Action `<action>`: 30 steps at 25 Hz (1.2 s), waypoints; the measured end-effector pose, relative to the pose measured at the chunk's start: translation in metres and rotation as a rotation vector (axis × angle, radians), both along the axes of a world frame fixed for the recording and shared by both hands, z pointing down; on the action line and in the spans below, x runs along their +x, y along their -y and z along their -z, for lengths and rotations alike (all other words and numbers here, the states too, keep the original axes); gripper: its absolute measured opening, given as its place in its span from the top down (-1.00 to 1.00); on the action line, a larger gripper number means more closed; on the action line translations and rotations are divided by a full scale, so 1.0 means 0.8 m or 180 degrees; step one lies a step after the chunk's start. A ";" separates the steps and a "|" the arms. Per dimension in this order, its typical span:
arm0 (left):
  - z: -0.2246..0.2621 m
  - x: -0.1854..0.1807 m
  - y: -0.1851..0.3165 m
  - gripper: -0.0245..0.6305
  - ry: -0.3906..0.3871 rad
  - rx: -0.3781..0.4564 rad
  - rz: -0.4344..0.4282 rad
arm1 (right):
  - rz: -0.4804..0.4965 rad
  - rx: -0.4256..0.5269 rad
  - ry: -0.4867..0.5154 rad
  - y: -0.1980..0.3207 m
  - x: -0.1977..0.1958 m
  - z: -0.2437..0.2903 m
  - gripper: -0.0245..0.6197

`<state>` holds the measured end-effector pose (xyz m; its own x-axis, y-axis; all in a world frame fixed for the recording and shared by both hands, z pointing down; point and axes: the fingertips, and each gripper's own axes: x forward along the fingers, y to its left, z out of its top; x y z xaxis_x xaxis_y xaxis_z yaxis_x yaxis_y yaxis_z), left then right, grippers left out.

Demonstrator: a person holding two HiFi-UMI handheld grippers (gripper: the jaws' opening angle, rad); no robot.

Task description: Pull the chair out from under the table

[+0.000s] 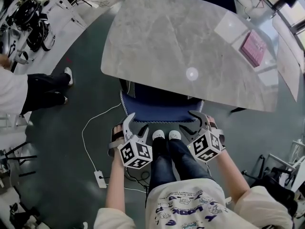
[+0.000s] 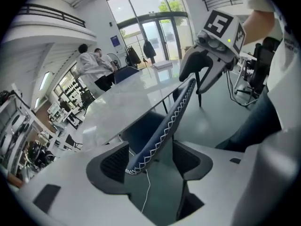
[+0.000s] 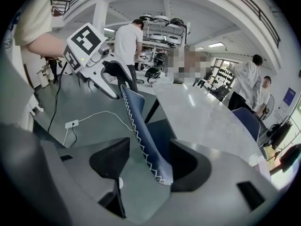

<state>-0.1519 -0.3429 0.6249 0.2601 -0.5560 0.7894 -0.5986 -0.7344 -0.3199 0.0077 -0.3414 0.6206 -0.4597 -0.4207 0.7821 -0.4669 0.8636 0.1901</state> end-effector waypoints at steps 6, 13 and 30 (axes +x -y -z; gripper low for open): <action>-0.020 -0.004 0.006 0.00 0.0100 -0.0122 -0.0127 | 0.0093 -0.0023 -0.0230 0.004 0.008 -0.020 0.10; -0.034 0.003 0.013 0.28 0.0167 -0.0221 -0.0297 | 0.0184 0.0030 -0.0494 0.010 0.018 -0.036 0.29; -0.041 0.000 0.008 0.58 0.0413 -0.0422 -0.0758 | 0.0258 -0.0096 -0.0538 0.008 0.012 -0.045 0.60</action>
<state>-0.1518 -0.3493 0.6578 0.2632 -0.3811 0.8863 -0.3649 -0.8897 -0.2743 0.0172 -0.3477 0.6563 -0.3521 -0.3628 0.8628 -0.3591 0.9036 0.2335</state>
